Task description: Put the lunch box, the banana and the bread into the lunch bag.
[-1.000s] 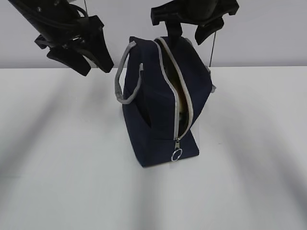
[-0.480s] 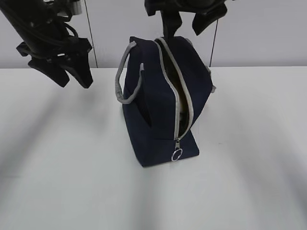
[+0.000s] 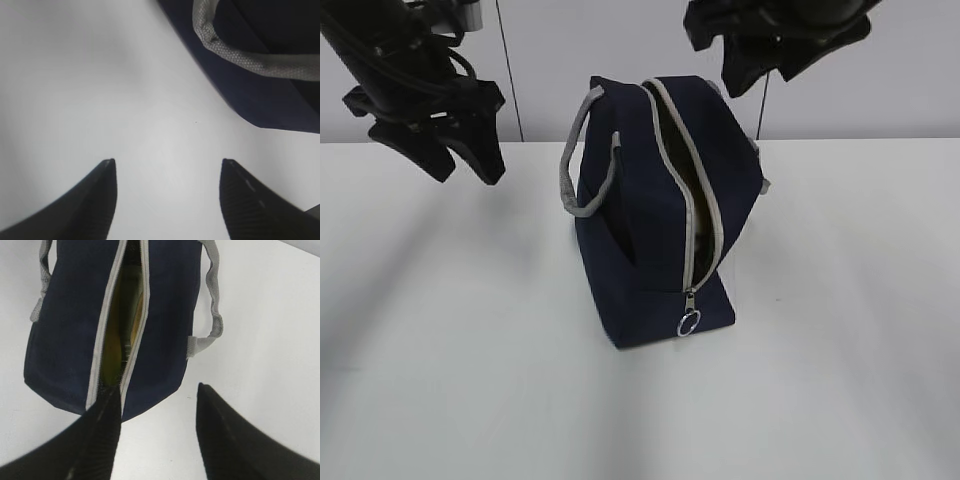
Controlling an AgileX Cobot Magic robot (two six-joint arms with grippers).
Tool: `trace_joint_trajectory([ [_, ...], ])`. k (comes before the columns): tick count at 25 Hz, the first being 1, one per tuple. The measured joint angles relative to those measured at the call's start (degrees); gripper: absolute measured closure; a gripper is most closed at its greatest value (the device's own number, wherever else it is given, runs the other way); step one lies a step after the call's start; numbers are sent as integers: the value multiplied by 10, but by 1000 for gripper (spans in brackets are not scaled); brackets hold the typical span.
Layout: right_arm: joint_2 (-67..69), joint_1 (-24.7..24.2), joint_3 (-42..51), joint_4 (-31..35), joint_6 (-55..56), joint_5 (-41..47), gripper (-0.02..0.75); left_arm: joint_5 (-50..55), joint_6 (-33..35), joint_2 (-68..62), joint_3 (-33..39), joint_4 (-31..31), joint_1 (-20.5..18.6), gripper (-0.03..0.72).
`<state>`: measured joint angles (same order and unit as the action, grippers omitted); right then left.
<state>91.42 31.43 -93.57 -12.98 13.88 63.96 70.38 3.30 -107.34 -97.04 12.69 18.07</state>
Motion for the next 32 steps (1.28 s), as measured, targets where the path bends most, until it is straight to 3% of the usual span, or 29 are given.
trace_joint_trajectory([
  [5, -90, 0, 145, 0, 12, -105, 363, 1, 0, 35, 28, -1, 0, 204],
  [16, -230, 0, 450, -4, 21, -437, 367, 4, 0, 90, 36, -2, 0, 209],
  [19, -230, 0, 483, -4, 21, -490, 367, 4, 0, 97, 37, -1, 0, 209],
  [28, -196, 0, 488, -12, 21, -527, 367, 5, -8, 121, 67, -1, 0, 210],
  [32, -187, 0, 530, -40, 21, -640, 367, 7, -9, 138, 68, -1, 0, 210],
])
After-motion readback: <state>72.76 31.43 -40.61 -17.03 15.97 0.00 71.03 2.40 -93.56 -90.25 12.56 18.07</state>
